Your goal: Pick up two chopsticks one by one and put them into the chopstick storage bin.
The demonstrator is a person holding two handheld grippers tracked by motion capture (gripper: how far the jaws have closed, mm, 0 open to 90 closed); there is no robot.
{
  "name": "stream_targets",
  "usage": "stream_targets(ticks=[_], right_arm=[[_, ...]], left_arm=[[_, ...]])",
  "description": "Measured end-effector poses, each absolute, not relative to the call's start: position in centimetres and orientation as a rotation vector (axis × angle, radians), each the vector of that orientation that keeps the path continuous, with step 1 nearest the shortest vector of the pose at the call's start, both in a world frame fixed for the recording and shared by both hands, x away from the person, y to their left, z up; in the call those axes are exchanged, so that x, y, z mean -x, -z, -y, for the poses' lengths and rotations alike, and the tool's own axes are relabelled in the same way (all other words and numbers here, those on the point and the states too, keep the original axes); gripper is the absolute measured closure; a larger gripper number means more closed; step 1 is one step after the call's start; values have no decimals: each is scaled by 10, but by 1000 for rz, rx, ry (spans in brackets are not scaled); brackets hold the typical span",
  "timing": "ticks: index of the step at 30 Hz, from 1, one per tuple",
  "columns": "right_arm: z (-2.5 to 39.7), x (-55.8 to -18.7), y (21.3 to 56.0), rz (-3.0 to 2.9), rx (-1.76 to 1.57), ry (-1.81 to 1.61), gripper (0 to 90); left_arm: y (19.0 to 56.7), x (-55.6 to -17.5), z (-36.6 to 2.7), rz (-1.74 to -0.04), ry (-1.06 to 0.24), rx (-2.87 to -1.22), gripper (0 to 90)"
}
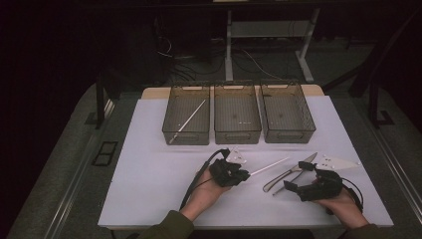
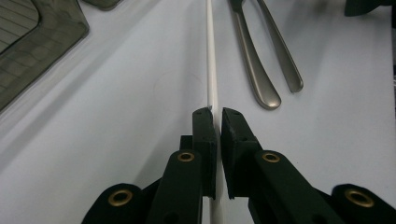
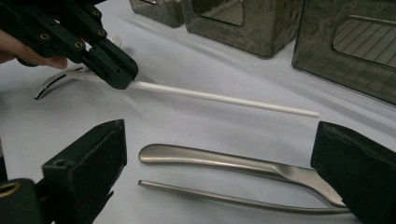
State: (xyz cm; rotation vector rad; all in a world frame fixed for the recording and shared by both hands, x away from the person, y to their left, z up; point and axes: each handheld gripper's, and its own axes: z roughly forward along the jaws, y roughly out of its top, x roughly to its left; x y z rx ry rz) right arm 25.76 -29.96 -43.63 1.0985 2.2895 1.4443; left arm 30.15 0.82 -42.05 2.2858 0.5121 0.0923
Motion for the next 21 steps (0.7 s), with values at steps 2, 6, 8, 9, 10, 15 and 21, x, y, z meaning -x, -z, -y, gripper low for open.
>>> stream_targets(ticks=[2, 6, 8, 9, 10, 15, 21], right_arm=[[299, -258, 437, -2292, -1094, -1440, 36], [298, -258, 438, -2305, -1091, -1435, 35], [297, -258, 438, -2315, -1085, -1426, 35], [296, -258, 439, -2321, -1088, -1421, 35], [296, -258, 439, -2323, -1085, -1419, 36], [297, -258, 438, -2328, -1083, -1414, 36], [297, -257, 438, -2326, -1081, -1417, 36]], left_arm=[[418, -302, -11, -505, -86, -2282, 838], [414, -303, -15, -492, -75, -2269, 838], [411, -303, -18, -484, -78, -2265, 838], [409, -304, -20, -482, -74, -2259, 838], [408, -305, -22, -476, -73, -2254, 838], [399, -308, -31, -457, -74, -2237, 838], [390, -314, -43, -453, -71, -2216, 838]])
